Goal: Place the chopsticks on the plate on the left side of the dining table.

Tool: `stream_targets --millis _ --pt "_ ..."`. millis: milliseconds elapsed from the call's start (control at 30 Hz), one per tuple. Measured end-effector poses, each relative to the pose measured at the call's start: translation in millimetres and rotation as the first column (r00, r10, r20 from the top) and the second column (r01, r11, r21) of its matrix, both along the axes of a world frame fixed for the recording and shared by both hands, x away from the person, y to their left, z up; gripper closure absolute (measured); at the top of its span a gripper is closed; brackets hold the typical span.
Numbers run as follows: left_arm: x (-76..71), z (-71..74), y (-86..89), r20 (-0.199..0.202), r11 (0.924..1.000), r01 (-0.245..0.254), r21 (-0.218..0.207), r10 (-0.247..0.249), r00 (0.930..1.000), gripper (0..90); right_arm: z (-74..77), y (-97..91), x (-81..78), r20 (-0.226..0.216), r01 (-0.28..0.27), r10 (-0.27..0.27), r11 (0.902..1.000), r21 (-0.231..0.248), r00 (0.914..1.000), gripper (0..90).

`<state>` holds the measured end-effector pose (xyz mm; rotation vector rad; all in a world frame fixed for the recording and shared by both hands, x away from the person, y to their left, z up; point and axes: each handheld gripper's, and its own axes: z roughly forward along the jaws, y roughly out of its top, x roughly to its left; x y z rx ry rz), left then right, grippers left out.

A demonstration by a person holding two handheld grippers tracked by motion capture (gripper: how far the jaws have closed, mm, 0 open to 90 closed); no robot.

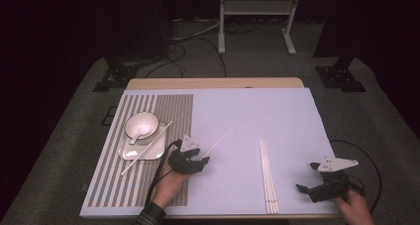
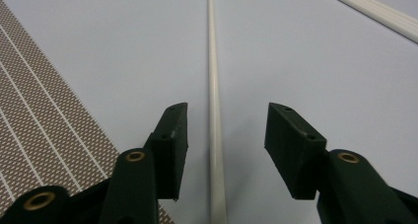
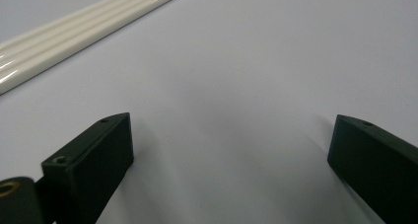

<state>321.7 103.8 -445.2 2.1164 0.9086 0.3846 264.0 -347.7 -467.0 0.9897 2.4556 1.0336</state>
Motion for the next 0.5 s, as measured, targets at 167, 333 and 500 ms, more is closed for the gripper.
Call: stream_targets --millis 167,333,500 --pt "3.0 -1.4 -0.8 0.013 0.9999 -0.011 0.004 0.011 0.9998 59.4 0.0 0.0 0.0 0.0 0.0 0.0 1.0 0.0 1.0 2.2" --pt "7.7 -4.2 -1.0 0.005 0.9998 -0.018 -0.005 0.018 0.9998 63.3 0.0 0.0 0.0 0.0 0.0 0.0 1.0 0.0 1.0 2.2" --pt "9.7 -7.1 -3.7 0.003 0.9999 -0.015 -0.001 0.015 0.9999 65.6 0.0 0.0 0.0 0.0 0.0 0.0 1.0 0.001 1.0 2.2"
